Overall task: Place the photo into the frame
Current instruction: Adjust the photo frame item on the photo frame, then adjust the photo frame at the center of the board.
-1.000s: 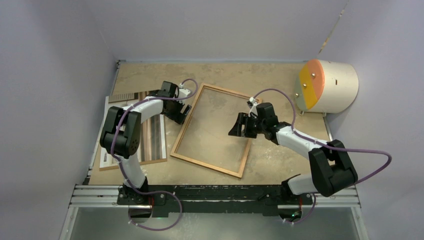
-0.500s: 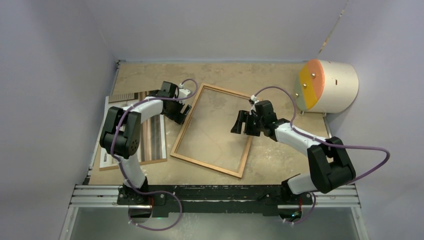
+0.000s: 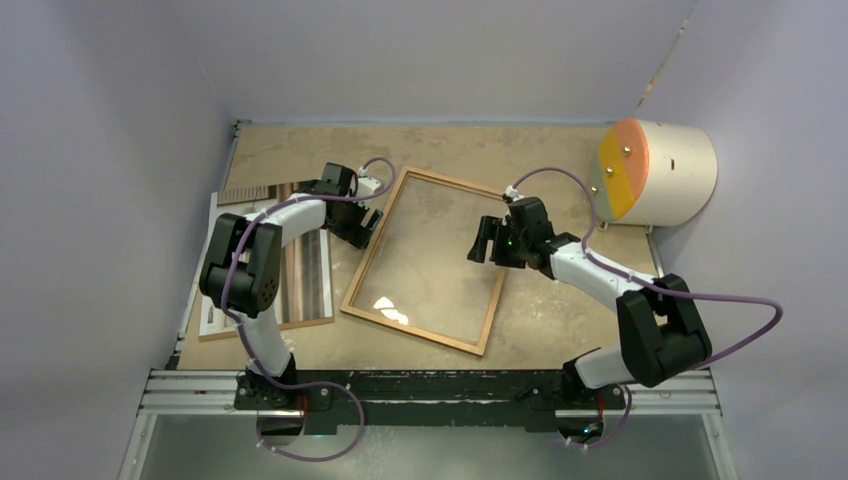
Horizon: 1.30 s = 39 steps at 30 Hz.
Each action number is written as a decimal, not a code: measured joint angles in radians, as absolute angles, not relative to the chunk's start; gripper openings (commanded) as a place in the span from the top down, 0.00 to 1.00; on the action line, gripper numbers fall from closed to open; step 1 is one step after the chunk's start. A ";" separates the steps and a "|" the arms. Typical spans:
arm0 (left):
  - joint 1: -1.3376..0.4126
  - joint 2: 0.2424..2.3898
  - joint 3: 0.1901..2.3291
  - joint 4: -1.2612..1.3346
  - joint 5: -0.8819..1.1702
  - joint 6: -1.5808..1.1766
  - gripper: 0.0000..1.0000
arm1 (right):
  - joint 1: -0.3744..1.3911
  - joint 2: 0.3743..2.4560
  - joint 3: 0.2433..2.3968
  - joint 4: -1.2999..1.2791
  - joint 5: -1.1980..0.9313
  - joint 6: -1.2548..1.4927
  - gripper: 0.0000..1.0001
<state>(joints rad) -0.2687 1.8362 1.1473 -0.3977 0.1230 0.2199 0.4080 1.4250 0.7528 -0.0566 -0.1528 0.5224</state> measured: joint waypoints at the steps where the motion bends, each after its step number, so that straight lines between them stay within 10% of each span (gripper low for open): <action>1: -0.269 1.836 1.147 -0.398 0.123 0.220 0.20 | 0.408 1.424 0.756 -0.061 -0.145 0.521 0.19; 39: -0.264 1.830 1.140 -0.400 0.125 0.229 0.20 | 0.346 1.341 0.705 -0.147 -0.121 0.547 0.17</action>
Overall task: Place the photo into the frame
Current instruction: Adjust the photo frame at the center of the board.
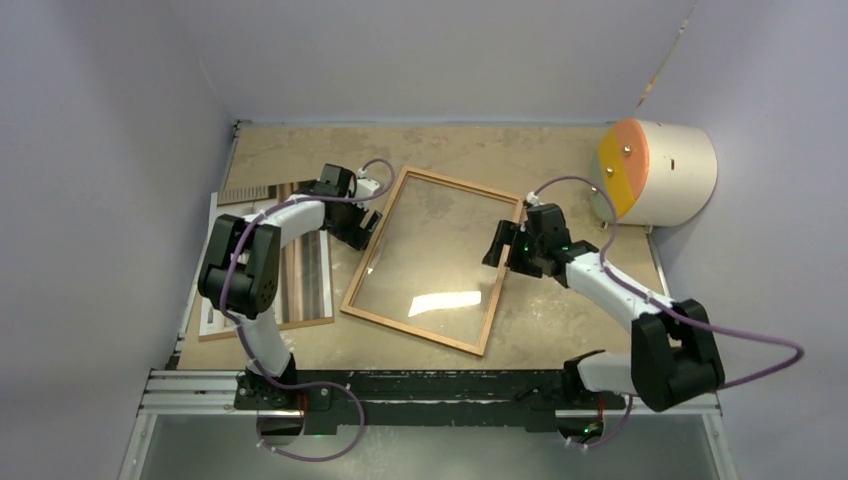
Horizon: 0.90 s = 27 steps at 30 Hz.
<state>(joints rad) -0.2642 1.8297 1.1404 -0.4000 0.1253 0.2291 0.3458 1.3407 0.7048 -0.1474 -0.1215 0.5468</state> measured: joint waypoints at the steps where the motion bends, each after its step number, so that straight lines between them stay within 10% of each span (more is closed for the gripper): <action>1: -0.264 1.827 1.137 -0.401 0.126 0.230 0.20 | 0.334 1.317 0.698 -0.158 -0.122 0.551 0.17; 27: -0.276 1.784 1.070 -0.356 0.126 0.238 0.20 | 0.200 1.697 0.919 -0.009 -0.278 0.607 0.19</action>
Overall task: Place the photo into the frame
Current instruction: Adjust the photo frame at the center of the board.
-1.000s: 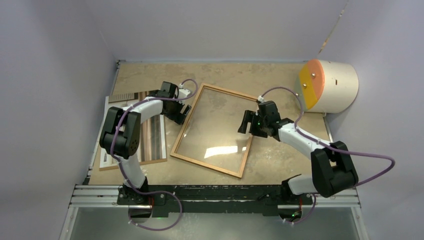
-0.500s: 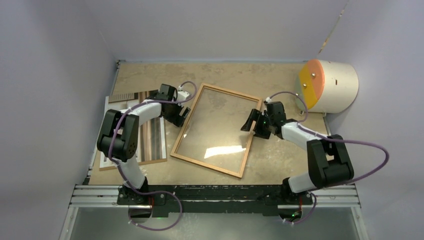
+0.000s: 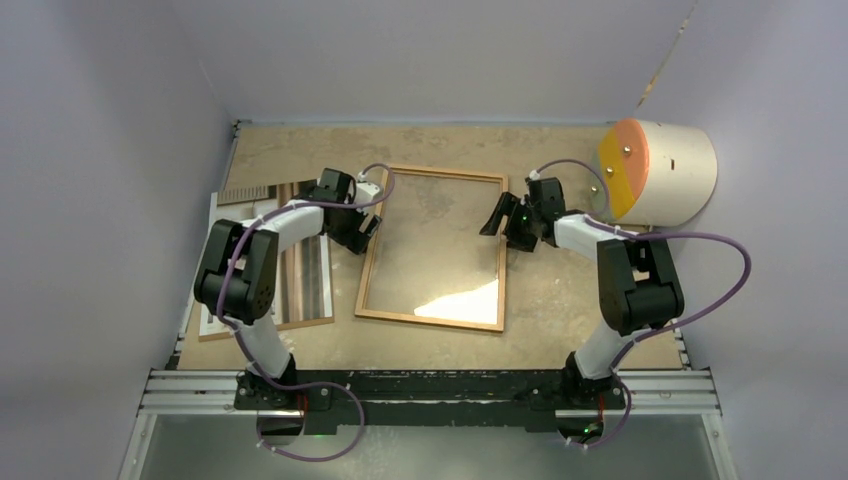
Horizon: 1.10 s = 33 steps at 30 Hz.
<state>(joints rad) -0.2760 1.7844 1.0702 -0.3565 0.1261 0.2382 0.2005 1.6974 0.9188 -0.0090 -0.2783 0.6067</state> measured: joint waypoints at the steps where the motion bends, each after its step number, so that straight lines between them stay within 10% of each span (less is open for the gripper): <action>1: -0.276 1.788 1.076 -0.363 0.126 0.238 0.20 | 0.200 1.697 0.919 -0.010 -0.276 0.606 0.19; 3: -0.276 1.794 1.087 -0.376 0.127 0.238 0.20 | 0.200 1.697 0.923 -0.019 -0.269 0.603 0.02; 23: -0.027 1.707 1.384 -0.655 0.088 0.348 0.06 | 0.518 1.635 1.365 -0.164 -0.144 0.550 0.01; 33: 0.341 1.668 1.414 -0.629 -0.141 0.461 0.33 | 0.828 2.133 1.885 -0.200 -0.074 0.558 0.05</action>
<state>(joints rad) 0.3408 1.6680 1.4139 -0.6289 -0.1413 0.4610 0.8280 2.1334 1.8851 -0.2005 -0.0738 0.5575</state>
